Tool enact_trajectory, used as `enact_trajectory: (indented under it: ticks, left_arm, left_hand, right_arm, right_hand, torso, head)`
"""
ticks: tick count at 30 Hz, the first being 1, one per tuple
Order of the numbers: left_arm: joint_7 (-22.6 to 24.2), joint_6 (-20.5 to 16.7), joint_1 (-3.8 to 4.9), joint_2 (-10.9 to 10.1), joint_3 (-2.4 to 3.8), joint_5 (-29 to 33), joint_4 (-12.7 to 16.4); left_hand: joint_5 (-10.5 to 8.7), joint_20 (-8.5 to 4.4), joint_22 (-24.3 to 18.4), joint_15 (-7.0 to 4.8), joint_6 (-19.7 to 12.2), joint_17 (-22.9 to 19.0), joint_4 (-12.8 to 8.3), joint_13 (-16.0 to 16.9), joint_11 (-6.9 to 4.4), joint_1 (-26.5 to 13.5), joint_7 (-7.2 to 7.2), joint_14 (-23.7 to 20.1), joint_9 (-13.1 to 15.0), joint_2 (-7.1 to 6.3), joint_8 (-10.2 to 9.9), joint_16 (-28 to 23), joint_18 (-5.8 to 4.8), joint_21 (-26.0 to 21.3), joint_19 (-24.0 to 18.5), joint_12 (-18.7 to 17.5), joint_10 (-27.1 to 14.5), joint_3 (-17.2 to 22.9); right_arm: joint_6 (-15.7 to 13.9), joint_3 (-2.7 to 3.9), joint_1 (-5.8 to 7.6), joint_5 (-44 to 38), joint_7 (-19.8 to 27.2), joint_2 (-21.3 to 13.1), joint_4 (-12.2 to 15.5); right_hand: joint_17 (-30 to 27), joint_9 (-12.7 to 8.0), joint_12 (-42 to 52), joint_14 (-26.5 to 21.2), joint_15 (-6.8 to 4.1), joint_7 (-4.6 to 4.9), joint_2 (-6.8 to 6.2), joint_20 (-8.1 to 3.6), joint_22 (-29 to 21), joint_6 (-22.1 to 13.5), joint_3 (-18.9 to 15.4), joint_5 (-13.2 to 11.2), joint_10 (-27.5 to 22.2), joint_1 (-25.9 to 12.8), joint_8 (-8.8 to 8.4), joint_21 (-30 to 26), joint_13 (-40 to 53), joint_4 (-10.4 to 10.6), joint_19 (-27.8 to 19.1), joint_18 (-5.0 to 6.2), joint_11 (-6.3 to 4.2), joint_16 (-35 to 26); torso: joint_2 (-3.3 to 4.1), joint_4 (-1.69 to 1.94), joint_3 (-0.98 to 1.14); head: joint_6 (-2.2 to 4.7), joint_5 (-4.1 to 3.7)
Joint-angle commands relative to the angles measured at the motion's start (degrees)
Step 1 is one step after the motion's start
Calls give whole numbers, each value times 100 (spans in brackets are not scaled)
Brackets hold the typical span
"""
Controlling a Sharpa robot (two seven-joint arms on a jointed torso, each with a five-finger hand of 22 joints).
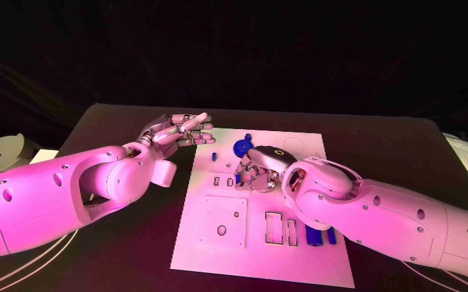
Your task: Assemble the parts on the task board
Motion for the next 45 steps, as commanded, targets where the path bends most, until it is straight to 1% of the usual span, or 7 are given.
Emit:
enact_trajectory:
  ticks: [1,6,18,22,28,41,45]
  left_arm:
    - [59,111,5,6,3,16,12]
    - [57,110,5,3,3,16,14]
    - [58,103,5,1,3,16,14]
    - [57,104,5,2,3,16,14]
    - [55,104,5,2,3,16,13]
    - [54,107,5,2,3,16,9]
    - [54,111,5,4,3,16,5]
  left_hand:
    - [-3,23,-9,39,-22,7,-43,-1,-9,14,-6,1,0,61,-26,-18,73,-35,4,-40,-16,6]
    - [-3,23,-9,39,-22,7,-43,-1,-9,14,-6,1,0,61,-26,-18,73,-35,4,-40,-16,6]
    - [-3,23,-9,39,-22,7,-43,-1,-9,14,-6,1,0,61,-26,-18,73,-35,4,-40,-16,6]
    - [-3,23,-9,39,-22,7,-43,-1,-9,14,-6,1,0,61,-26,-18,73,-35,4,-40,-16,6]
    - [-3,23,-9,39,-22,7,-43,-1,-9,14,-6,1,0,61,-26,-18,73,-35,4,-40,-16,6]
    - [-3,23,-9,39,-22,7,-43,-1,-9,14,-6,1,0,61,-26,-18,73,-35,4,-40,-16,6]
    - [-3,23,-9,39,-22,7,-43,-1,-9,14,-6,1,0,61,-26,-18,73,-35,4,-40,-16,6]
  right_arm:
    - [454,-49,-52,-77,-247,-12,-46]
    - [478,-49,-52,-97,-279,-15,-43]
    - [411,-50,-52,-171,-322,-20,-21]
    - [293,-50,-53,-187,-345,-19,-19]
    - [95,-50,-55,-210,-369,-21,-11]
    - [-281,-50,-65,-225,-323,-33,40]
    - [-506,-50,-74,-209,-197,-61,86]
  right_hand:
    - [1224,-28,-56,542,31,-18,-26,1,382,-52,-13,-41,93,-62,-7,-37,-40,51,85,-62,-119,-37]
    - [1219,-53,-143,541,61,24,-96,26,370,-135,-40,-40,49,-112,-65,-46,-93,77,80,-60,-84,-41]
    - [1215,-82,-224,540,95,70,-184,60,360,-232,-60,-13,5,-145,-134,-54,-143,96,77,-58,-45,-45]
    - [1213,-112,-263,539,137,115,-283,100,352,-339,-146,-191,-15,-292,-210,-62,-168,202,74,-56,2,-48]
    - [1212,-135,-415,539,159,134,-396,127,331,-419,-277,-124,-91,-391,-258,-76,-276,297,65,-51,25,-51]
    - [1194,-162,-545,534,174,151,-461,143,302,-501,-385,-117,-164,-435,-275,-94,-378,393,53,-44,42,-64]
    - [1193,-181,-556,533,185,164,-532,153,295,-562,-471,-102,-180,-456,-278,-100,-397,477,51,-43,55,-66]
  torso:
    - [0,3,-1]
    - [2,3,1]
    - [2,4,2]
    - [4,2,1]
    - [6,5,2]
    - [4,3,1]
    - [5,7,2]
  head:
    - [-4,-6]
    - [-5,-6]
    - [0,-10]
    - [3,-11]
    - [5,-18]
    - [6,-18]
    - [9,-21]
